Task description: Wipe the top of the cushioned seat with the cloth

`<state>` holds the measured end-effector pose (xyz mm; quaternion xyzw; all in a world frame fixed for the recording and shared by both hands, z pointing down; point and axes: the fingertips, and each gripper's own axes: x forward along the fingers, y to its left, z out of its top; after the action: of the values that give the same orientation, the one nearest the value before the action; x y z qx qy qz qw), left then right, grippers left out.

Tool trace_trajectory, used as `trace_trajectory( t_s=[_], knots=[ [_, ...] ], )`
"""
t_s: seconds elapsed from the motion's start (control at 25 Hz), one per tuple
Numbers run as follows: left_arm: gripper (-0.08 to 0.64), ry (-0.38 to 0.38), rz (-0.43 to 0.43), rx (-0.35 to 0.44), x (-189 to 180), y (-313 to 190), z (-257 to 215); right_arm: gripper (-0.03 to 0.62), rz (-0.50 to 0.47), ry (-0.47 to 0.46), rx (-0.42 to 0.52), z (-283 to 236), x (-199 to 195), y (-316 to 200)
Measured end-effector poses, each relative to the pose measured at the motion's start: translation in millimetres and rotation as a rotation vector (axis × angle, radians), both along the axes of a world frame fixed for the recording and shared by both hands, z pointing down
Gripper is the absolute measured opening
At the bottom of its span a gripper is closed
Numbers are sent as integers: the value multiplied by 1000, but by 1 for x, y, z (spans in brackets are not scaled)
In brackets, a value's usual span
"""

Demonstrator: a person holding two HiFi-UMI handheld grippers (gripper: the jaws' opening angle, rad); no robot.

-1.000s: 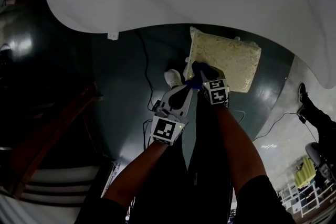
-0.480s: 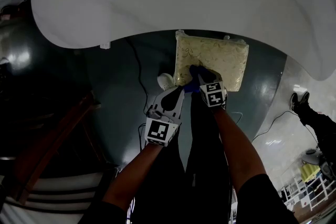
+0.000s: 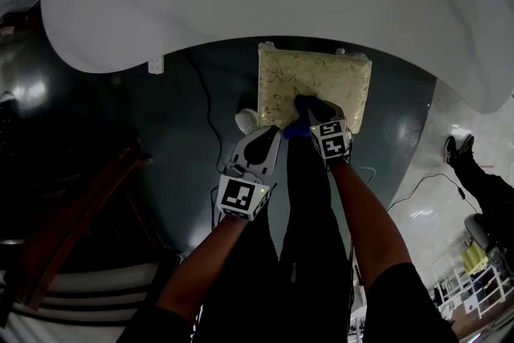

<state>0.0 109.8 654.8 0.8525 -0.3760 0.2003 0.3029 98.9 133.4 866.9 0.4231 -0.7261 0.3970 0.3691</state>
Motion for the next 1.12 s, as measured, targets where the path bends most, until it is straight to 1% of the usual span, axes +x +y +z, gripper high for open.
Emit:
trace_trajectory(
  t_s=[0.08,0.28,0.44,0.64,0.76,0.92,1.12],
  knots=[
    [23,4,22,-5,7,3,2,127,3,3,7,5,9,3],
    [23,3,59,-9,23,7,-1,127,-34,8,13,0,27,4],
    [25,8,67,-10,28,8,-2,127,-22,17,13,3,39,9],
    [25,11,76,-16,36,5,-1,127,-30,37,3,-5,60,10],
    [25,18,74,-18,43,2,-2,127,-43,31,7,-3,70,12],
    [25,29,92,-22,53,0,-1,127,-62,30,16,-4,78,12],
    [25,42,131,-23,76,6,-6,127,-26,-15,1,-6,90,14]
  ],
)
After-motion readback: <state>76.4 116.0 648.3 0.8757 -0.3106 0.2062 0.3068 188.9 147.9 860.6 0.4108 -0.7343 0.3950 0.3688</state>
